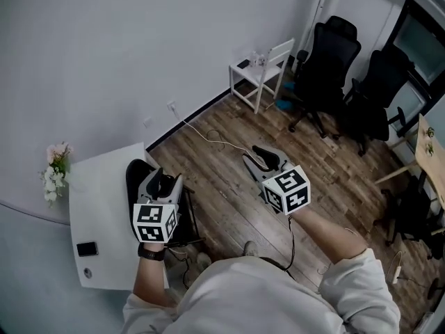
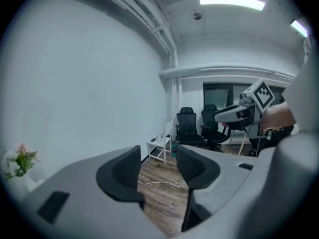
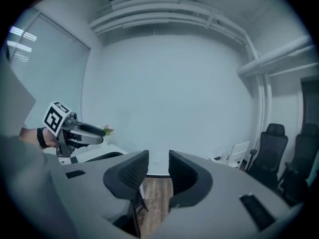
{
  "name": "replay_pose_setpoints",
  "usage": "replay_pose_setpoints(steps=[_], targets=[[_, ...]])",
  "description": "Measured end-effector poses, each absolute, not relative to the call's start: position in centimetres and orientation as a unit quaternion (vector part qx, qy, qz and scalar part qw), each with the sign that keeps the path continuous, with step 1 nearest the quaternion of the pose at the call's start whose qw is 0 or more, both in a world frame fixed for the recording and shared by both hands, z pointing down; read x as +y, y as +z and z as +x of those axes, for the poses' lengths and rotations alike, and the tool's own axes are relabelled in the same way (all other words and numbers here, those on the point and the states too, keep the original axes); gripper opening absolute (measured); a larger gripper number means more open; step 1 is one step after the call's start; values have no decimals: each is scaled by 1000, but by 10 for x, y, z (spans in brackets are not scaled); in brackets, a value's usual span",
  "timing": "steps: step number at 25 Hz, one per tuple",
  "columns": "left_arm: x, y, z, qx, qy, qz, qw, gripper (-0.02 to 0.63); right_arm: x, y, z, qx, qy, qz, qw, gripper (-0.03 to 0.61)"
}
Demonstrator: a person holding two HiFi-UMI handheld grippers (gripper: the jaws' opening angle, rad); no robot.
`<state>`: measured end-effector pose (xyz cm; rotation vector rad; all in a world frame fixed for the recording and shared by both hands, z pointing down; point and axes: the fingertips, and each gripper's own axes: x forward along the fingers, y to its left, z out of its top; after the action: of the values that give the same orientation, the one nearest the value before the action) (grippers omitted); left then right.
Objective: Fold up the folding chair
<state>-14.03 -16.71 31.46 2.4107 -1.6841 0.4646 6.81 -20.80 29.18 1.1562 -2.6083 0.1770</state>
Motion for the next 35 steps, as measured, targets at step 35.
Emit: replay_pose_setpoints(steps=[35], targets=[[-123,315,-112,-570,113,811,58,8,-137,285,165,-865,-26,497,72,18]])
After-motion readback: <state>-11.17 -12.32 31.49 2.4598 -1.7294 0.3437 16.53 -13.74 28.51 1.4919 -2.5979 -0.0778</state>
